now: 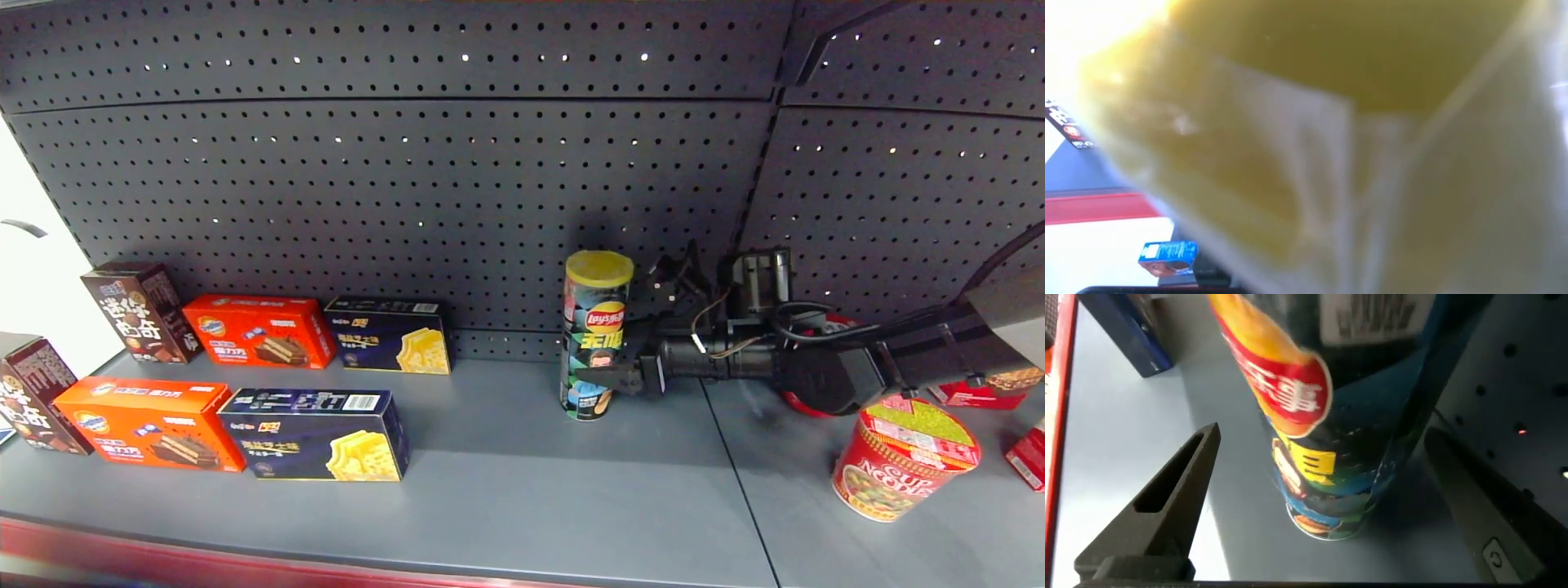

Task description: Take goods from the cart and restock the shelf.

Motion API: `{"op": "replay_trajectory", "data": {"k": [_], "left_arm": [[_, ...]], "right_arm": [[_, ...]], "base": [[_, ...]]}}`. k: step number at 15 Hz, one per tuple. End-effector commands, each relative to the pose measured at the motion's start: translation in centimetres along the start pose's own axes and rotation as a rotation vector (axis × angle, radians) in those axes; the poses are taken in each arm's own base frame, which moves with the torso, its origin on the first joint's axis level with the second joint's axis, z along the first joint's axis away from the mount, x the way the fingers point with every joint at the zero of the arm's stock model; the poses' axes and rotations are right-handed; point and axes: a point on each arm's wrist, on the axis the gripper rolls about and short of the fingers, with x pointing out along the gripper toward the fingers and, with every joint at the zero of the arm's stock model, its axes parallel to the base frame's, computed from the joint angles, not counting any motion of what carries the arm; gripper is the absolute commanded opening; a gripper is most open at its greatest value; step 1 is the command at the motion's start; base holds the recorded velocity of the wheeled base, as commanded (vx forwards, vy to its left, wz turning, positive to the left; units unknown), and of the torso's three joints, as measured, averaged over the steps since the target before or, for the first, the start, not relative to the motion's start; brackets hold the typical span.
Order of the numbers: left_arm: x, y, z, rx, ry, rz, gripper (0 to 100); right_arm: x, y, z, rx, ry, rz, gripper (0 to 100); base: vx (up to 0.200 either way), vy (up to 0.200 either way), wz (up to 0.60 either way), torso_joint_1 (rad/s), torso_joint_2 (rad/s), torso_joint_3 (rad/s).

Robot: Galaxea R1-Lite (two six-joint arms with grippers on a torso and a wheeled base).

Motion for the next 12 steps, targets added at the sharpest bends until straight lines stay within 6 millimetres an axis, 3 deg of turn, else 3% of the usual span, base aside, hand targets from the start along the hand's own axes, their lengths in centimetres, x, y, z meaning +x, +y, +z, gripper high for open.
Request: {"op": "replay_trajectory", "data": {"k": [1, 11, 12], "left_arm": [[0.1, 0.0, -0.1, -0.001, 0.007, 0.0, 0], [0.1, 0.0, -0.2, -0.001, 0.01, 0.0, 0], [0.2, 0.0, -0.3, -0.001, 0.014, 0.0, 0]], "right_arm": [[0.7, -0.2, -0.5, 0.003, 0.006, 0.007, 100], [2.7, -0.6, -1.1, 0.001, 0.006, 0.029, 100], [2.7, -0.6, -1.0, -0.007, -0.007, 0.042, 0]], "base": [[0.0, 0.0, 0.0, 0.0, 0.0, 0.0], [0.0, 0.0, 0.0, 0.0, 0.0, 0.0], [0.0, 0.0, 0.0, 0.0, 0.0, 0.0]]}}
